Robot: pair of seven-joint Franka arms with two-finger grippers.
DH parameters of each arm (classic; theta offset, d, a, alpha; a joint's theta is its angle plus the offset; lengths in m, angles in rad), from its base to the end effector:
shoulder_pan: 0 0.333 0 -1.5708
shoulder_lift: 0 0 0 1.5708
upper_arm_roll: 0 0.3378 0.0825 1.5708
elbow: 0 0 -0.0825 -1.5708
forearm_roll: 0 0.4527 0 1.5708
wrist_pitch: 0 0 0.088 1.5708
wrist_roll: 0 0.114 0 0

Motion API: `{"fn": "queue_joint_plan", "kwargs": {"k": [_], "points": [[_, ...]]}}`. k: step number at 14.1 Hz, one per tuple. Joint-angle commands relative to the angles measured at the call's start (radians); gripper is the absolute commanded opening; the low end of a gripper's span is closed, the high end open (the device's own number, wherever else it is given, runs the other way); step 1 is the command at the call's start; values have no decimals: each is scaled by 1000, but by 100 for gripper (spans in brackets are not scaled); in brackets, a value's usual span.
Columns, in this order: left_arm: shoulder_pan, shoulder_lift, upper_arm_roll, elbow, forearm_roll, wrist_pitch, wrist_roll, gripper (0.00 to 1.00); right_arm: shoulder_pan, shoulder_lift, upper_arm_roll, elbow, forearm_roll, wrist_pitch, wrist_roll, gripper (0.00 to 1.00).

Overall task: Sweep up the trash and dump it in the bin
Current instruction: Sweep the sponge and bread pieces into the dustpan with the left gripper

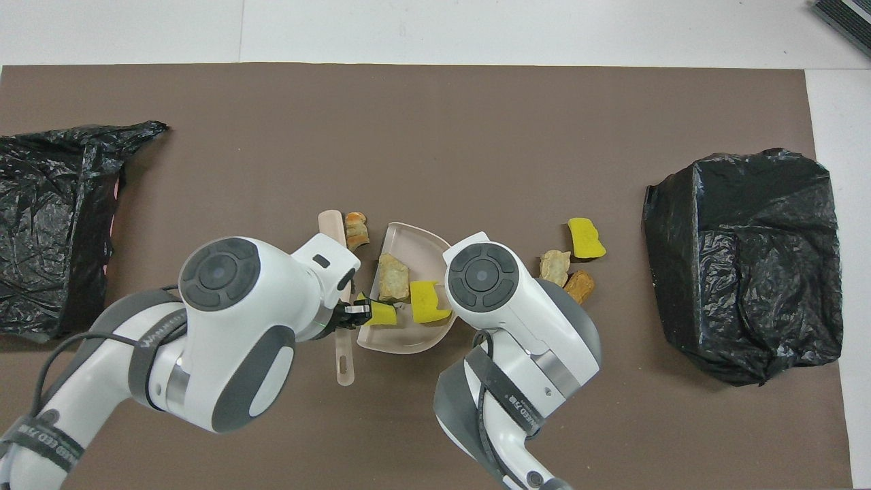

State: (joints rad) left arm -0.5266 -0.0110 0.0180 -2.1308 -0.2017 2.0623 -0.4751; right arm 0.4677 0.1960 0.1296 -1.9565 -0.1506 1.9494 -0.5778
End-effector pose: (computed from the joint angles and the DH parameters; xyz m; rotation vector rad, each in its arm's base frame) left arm 0.5095 -0.2976 0.3880 3.0060 0.1008 -0.2009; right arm 0.5313 0.3460 0.3405 2.4505 1.7587 -0.3017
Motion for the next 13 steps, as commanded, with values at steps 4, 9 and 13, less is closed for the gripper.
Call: {"fn": "queue_joint_plan", "kwargs": {"k": [4,9,13], "points": [[94,160,-7,78,94,38,143,0,-1,-7,2,-24,-15,40,50,0],[-38,94,-20,0,88,-23,194,0,-3,-4,2,-47,-15,80,64,0],[-139,66,-20,-4,77,-94,179,0,-3,-1,2,-59,-15,97,79,0]]}}
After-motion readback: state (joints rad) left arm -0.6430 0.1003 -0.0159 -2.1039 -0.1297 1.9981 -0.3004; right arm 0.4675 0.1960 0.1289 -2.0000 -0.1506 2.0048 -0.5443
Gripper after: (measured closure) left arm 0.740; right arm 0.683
